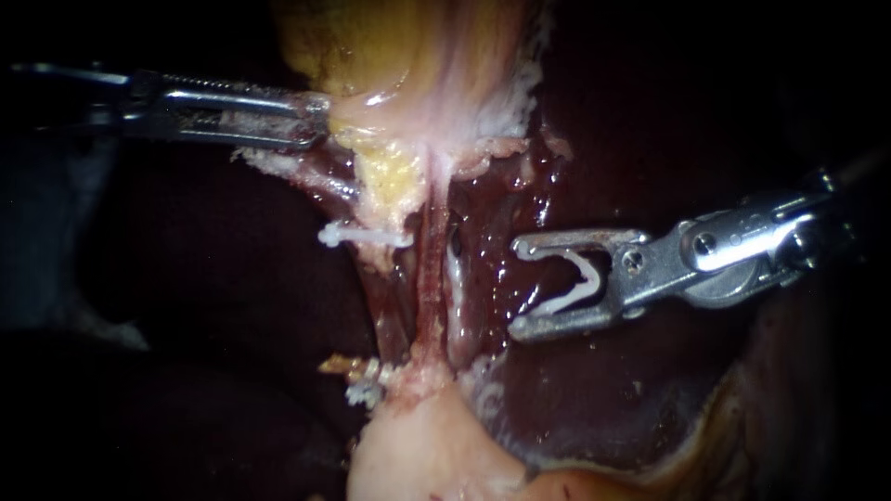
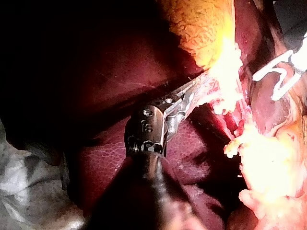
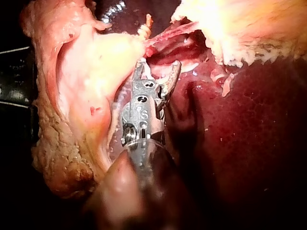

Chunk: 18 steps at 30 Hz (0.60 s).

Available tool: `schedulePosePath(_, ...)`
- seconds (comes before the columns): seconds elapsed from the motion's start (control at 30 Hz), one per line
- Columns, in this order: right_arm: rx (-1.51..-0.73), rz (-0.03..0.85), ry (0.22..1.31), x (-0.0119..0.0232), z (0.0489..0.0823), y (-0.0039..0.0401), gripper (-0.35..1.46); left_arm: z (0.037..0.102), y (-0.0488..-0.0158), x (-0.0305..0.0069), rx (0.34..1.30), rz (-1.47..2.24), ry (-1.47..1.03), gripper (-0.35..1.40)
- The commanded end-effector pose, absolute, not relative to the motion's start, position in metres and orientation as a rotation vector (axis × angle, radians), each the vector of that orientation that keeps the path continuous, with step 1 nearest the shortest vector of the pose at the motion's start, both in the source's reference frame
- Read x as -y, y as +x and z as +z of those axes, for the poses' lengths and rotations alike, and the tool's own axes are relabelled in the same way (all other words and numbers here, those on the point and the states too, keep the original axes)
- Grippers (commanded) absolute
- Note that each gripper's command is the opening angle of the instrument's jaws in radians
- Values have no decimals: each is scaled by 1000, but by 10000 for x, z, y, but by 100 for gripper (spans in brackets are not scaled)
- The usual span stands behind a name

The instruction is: Clipping first clip right tube

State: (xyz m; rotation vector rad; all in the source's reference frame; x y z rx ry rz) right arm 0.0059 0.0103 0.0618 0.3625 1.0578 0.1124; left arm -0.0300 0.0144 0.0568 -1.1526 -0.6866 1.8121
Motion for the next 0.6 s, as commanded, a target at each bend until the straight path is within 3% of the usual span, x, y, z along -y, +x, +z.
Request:
schedulePosePath(0.03,-1058,112,362,-103,618,59,50,566,-298,-145,689,1812,-1152,-35)
schedulePosePath(0.33,-1058,112,363,-102,618,59,50,535,-266,-169,664,1797,-1153,-35)
schedulePosePath(0.6,-1058,112,363,-102,617,59,50,527,-259,-174,658,1794,-1159,-35)
